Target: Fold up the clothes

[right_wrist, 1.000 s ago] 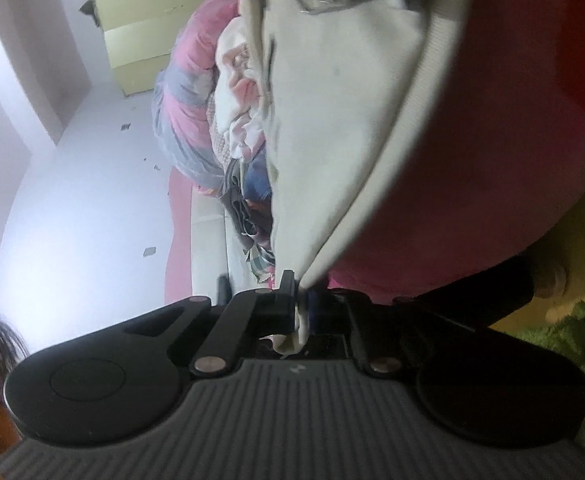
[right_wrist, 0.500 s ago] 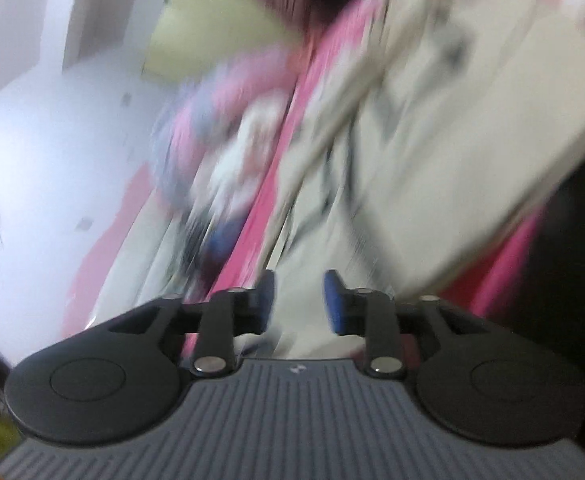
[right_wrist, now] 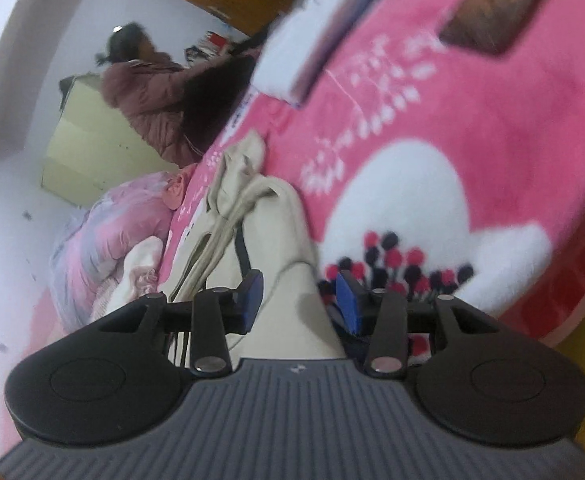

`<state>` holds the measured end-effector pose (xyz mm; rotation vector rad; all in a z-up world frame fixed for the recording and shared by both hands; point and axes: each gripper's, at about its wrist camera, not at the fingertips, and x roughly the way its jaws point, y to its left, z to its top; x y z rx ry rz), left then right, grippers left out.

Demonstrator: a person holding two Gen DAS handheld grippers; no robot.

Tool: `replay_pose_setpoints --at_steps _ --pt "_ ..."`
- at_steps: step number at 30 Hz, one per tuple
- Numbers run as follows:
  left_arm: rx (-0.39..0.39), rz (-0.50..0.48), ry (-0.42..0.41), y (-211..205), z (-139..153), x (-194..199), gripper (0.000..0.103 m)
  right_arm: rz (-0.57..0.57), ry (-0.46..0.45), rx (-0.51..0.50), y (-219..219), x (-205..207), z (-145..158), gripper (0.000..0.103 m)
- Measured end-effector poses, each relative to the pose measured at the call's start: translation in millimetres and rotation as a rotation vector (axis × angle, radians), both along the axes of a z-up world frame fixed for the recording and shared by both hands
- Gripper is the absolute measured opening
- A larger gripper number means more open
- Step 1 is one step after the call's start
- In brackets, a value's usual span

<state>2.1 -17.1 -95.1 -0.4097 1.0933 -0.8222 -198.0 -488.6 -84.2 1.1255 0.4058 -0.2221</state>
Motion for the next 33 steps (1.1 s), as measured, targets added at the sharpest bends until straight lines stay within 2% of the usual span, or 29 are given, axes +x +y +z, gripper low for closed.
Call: replay_pose_setpoints --at_steps 2,9,12,16,21,24,28,30,32,33 --pt "0.004 -0.003 0.0 3.7 0.3 -2.5 0.026 0.013 -0.014 0.059 1.1 -1.8 -11.0 0.04" --pt "0.025 -0.01 -0.008 4.1 0.9 -3.6 0.026 0.061 -0.028 0.119 18.7 -6.8 -19.6 0.041" --pt "0.035 -0.012 -0.012 3.0 1.7 -3.6 0.026 0.079 -0.038 0.143 25.1 -9.0 -19.0 0.041" --pt "0.052 -0.013 -0.015 0.8 3.0 -3.5 0.025 0.104 -0.097 0.162 31.6 -9.0 -10.6 0.04" --pt "0.091 -0.025 -0.022 -4.7 3.8 -5.5 0.025 0.089 -0.031 0.133 39.8 -4.3 -11.2 0.04" --pt "0.116 -0.032 -0.035 -8.3 5.8 -7.8 0.025 0.087 -0.035 0.151 43.1 -2.9 -15.3 0.039" --pt "0.121 -0.025 -0.033 -8.3 6.2 -9.0 0.025 0.101 -0.085 0.177 49.9 1.1 -16.6 0.039" --pt "0.111 -0.016 -0.025 -6.1 5.2 -9.1 0.025 0.098 -0.065 0.175 54.0 3.8 -18.6 0.039" --pt "0.116 -0.015 -0.029 -6.1 6.1 -10.0 0.024 0.063 0.004 0.131 58.2 5.0 -18.5 0.032" --pt "0.121 -0.015 -0.033 -6.4 6.9 -10.6 0.024 0.045 0.0 0.134 58.7 2.7 -18.2 0.032"
